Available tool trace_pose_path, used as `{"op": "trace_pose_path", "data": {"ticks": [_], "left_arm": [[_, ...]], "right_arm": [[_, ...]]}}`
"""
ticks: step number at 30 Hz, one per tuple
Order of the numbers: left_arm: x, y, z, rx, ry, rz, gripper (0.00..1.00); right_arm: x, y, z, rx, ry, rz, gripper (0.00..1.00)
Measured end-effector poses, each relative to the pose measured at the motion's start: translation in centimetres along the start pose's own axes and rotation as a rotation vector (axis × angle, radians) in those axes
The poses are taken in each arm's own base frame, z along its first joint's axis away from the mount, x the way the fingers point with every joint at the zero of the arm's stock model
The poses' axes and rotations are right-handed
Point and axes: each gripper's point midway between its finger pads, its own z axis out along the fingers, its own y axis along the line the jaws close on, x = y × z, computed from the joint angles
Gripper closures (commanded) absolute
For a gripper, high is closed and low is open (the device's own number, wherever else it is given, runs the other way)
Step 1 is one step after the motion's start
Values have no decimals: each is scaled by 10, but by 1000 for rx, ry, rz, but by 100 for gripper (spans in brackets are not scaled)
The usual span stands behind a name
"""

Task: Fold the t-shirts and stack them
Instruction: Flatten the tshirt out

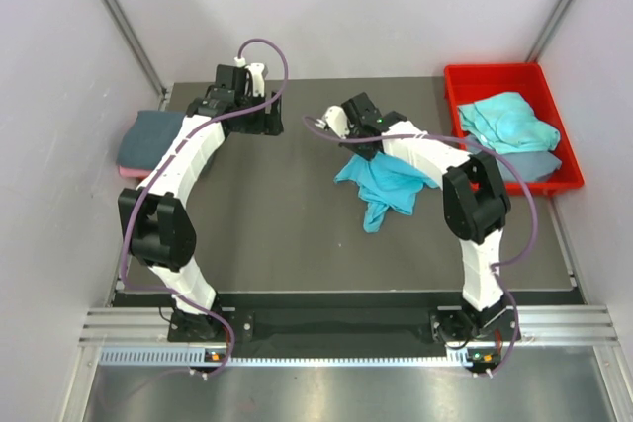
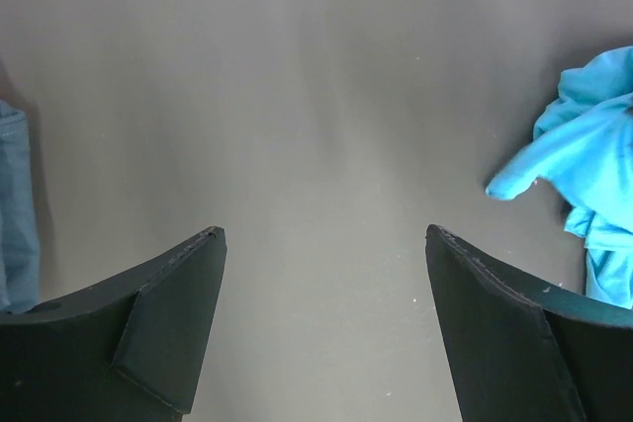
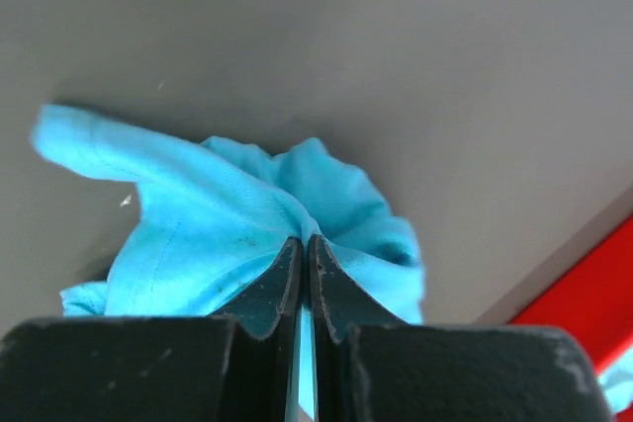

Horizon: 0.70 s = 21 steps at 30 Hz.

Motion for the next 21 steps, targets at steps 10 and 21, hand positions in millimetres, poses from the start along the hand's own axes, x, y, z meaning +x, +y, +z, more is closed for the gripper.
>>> {"op": "trace_pose_path", "data": {"ticks": [10,21], "left_arm": [[-13,39,3,-105,-26,-69,12],[-16,77,2,-185,-40,-193,13]], "right_arm": [[-113,-63,-112,72,-355,36,100],[-198,-131,-392,298,-1056,118,100]]}}
